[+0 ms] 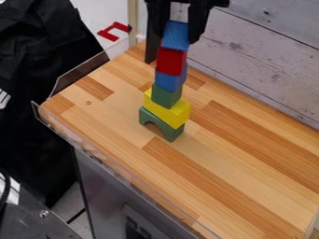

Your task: Put the blue triangle on top of the tower

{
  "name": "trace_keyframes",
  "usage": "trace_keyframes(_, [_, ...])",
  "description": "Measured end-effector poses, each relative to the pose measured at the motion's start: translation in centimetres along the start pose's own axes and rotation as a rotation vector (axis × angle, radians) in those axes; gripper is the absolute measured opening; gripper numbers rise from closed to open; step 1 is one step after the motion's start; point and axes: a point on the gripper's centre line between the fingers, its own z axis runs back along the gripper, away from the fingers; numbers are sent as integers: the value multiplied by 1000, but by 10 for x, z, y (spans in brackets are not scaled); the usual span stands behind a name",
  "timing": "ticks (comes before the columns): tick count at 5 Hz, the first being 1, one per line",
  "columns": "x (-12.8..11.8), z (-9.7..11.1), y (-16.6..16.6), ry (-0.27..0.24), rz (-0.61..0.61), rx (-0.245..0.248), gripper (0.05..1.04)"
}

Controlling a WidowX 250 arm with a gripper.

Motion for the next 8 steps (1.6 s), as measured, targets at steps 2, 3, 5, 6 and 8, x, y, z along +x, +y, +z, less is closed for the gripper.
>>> trace_keyframes(2, [3,-1,5,-17,10,18,557])
trace_keyframes(3, [4,-4,5,-11,11,20,557])
trace_keyframes(5, [5,-11,2,15,6,18,634])
trace_keyframes(6, [4,-17,2,48,12,17,929])
trace_keyframes(8, [4,-14,-1,45,37,14,1000])
